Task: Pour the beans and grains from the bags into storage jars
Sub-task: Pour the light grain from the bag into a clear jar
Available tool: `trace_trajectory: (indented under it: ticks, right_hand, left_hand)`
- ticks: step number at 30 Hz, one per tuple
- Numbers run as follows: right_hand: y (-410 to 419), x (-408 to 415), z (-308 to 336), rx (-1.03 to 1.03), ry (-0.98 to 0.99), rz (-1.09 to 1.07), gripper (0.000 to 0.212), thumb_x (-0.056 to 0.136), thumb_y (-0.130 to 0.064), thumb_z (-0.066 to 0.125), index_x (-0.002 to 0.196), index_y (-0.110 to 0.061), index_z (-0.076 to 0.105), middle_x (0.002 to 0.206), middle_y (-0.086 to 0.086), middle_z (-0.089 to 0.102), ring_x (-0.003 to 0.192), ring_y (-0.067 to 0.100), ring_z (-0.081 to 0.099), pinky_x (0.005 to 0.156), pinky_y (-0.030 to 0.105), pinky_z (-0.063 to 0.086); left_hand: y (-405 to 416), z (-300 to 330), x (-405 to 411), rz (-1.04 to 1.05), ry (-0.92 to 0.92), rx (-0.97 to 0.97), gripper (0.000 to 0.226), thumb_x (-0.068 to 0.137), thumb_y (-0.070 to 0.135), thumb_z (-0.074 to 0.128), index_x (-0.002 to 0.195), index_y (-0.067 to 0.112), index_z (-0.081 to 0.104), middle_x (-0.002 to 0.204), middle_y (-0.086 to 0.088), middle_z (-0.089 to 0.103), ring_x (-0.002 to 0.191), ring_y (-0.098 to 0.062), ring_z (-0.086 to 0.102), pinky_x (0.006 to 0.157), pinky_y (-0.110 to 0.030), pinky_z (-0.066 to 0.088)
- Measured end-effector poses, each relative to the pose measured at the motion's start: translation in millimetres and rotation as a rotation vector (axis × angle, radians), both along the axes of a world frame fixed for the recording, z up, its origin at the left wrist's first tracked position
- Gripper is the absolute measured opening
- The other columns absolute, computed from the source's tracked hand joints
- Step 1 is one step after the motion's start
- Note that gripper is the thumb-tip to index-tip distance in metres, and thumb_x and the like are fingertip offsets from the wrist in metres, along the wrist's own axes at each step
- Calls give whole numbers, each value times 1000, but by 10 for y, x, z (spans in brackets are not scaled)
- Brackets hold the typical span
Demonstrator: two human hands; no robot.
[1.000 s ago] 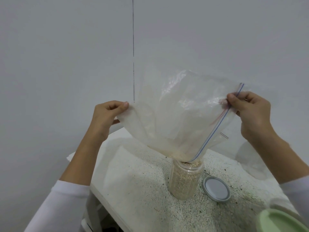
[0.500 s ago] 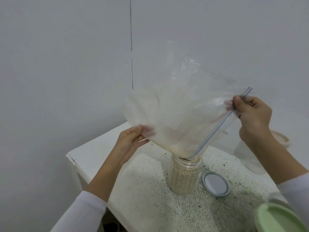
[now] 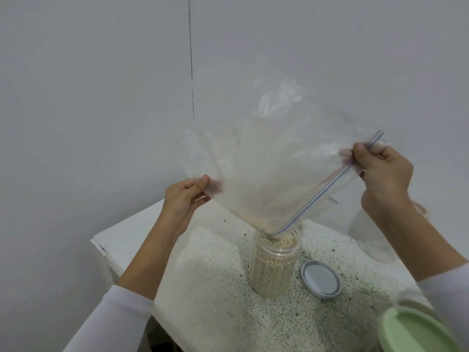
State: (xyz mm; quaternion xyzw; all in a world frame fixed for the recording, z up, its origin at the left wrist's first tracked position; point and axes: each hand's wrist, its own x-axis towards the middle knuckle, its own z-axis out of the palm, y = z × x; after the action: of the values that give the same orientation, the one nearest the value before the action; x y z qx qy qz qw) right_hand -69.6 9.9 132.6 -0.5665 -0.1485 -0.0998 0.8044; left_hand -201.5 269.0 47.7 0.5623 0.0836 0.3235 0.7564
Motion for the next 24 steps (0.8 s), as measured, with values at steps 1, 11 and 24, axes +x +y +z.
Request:
trace_trajectory:
  ticks: [1,11,24]
  right_hand:
    - [-3,-12,15,4,-6,6,21,91,-3,59,74,-15,56,56,-8,68,56,4,63,64,15,49]
    - [-23,-61,39,13,23,21,19,92,-5,58,76,-15,56,57,-8,69,53,2,62,59,14,49]
    - [-47,9,-102,92,60,-27,19,90,-2,60,75,-12,56,77,8,65,52,6,61,58,16,48]
  left_hand:
    - [7,14,-1,3,-10,5,18,72,23,64,64,13,77,77,-3,74,75,-14,71,80,-29,58]
    - [31,32,-34,-27,-32,43,20,73,29,64,65,18,77,79,0,75,74,-11,70,83,-32,55]
    - [-567,-372,228,-224,179,169,48,67,25,75,101,-9,68,101,-12,73,102,-26,67,100,-44,48]
